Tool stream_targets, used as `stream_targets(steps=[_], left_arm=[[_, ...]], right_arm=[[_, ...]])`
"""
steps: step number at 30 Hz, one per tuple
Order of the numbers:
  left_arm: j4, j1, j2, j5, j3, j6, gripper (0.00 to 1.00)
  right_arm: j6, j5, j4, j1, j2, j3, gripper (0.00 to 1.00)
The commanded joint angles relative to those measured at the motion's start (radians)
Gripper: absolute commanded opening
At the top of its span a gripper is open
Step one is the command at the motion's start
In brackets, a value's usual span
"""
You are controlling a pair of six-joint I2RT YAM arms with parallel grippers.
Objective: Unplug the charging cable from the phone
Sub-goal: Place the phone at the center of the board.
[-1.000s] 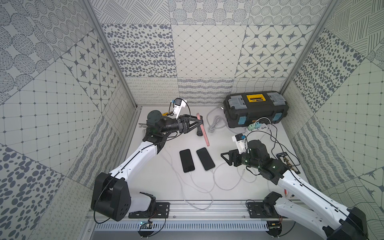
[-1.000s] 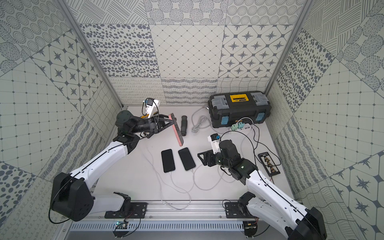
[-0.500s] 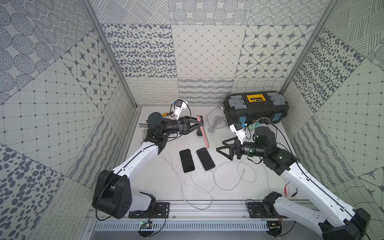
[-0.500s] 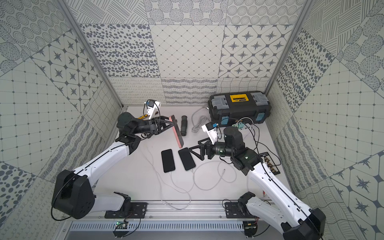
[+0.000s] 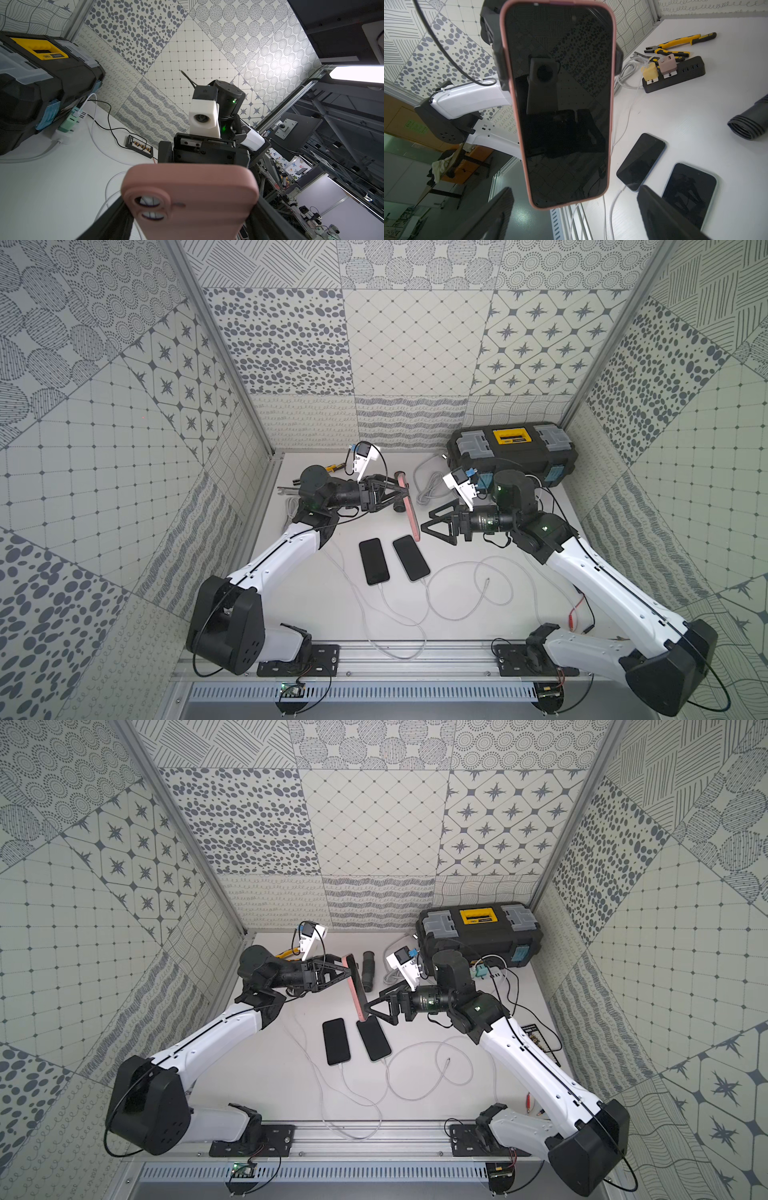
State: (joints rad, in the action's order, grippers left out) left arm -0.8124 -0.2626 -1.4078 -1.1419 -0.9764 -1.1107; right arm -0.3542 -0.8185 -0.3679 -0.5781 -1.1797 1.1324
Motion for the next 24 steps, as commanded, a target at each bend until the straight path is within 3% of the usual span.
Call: stream_targets(steps=[1, 24], left_arm=[[-0.097, -0.019, -0.002, -0.013, -0.005, -0.007, 0.00], [-0.070, -0.039, -0.007, -0.015, -0.020, 0.017, 0.00]], right_arm=[[0.017, -0.030, 0.018, -0.009, -0.030, 0.042, 0.97], [0.029, -0.087, 0.062, -0.057, -0.131, 0.109, 0.97]])
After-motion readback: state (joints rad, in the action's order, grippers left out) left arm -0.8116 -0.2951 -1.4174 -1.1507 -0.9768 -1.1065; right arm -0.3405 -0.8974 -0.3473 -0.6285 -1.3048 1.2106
